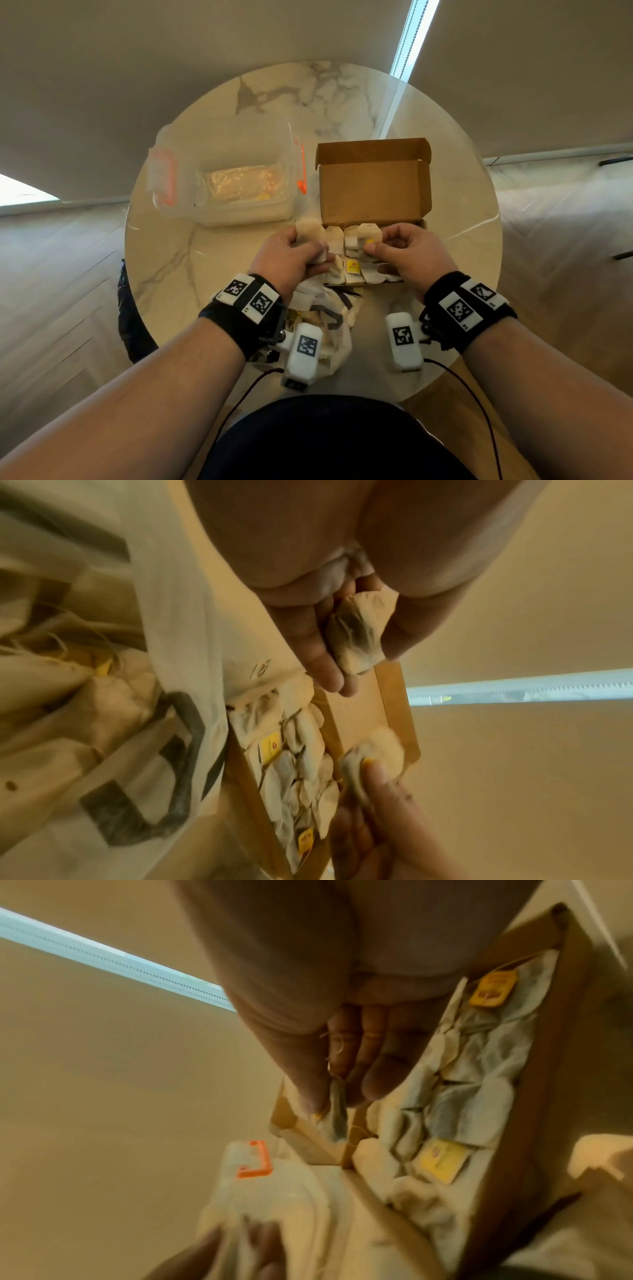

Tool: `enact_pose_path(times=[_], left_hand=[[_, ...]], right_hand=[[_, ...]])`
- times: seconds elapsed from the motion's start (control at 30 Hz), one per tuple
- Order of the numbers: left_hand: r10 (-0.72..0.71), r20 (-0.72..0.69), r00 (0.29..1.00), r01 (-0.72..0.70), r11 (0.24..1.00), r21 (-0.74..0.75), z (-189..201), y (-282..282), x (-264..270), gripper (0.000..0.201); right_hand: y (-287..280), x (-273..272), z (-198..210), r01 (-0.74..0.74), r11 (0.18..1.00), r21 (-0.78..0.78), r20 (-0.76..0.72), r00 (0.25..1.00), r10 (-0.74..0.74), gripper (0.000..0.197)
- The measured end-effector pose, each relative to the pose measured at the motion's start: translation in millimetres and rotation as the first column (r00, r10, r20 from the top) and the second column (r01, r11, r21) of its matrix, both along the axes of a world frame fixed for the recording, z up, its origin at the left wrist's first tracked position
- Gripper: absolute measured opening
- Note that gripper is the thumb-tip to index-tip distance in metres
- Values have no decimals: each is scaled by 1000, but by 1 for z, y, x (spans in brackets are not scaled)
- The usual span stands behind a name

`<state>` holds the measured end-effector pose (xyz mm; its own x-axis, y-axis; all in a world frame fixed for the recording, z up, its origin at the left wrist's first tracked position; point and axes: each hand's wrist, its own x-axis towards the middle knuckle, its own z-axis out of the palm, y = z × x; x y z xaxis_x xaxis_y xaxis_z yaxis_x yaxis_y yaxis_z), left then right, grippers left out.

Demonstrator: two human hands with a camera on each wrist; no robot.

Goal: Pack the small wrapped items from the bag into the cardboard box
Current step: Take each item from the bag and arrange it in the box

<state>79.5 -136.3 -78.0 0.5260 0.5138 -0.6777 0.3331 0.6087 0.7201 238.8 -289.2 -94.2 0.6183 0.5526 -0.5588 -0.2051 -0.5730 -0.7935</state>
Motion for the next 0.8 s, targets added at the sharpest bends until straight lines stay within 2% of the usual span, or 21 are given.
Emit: enact_pose_path(times=[0.1, 0.2, 0.3, 0.47, 0.57, 0.67, 0.8], left_hand=[[142, -19, 990, -143, 988, -56, 3, 17, -12, 14], [247, -11, 969, -247, 964, -101, 4, 28, -22, 20], [217, -23, 976, -218, 973, -78, 4, 32, -26, 22], [144, -29, 989, -145, 988, -46, 1, 29, -31, 21], [179, -8, 984, -179, 978, -106, 1, 26, -33, 23], [235, 10, 972, -229, 955, -191, 6, 25, -34, 27], [200, 15, 980, -194, 964, -184, 9, 22, -33, 29]], right_hand=[[-2, 3, -18, 25, 993, -118, 112, 994, -12, 30], [5, -6, -27, -60, 965, -255, 194, 974, 112, 33], [15, -16, -35, -147, 931, -334, 246, 940, 236, 31], [21, -23, -44, -198, 883, -425, 261, 908, 329, 23], [21, -28, -51, -216, 841, -496, 296, 868, 398, 23], [21, -30, -52, -195, 846, -497, 339, 853, 396, 19], [19, -30, -49, -267, 782, -563, 335, 791, 512, 14]])
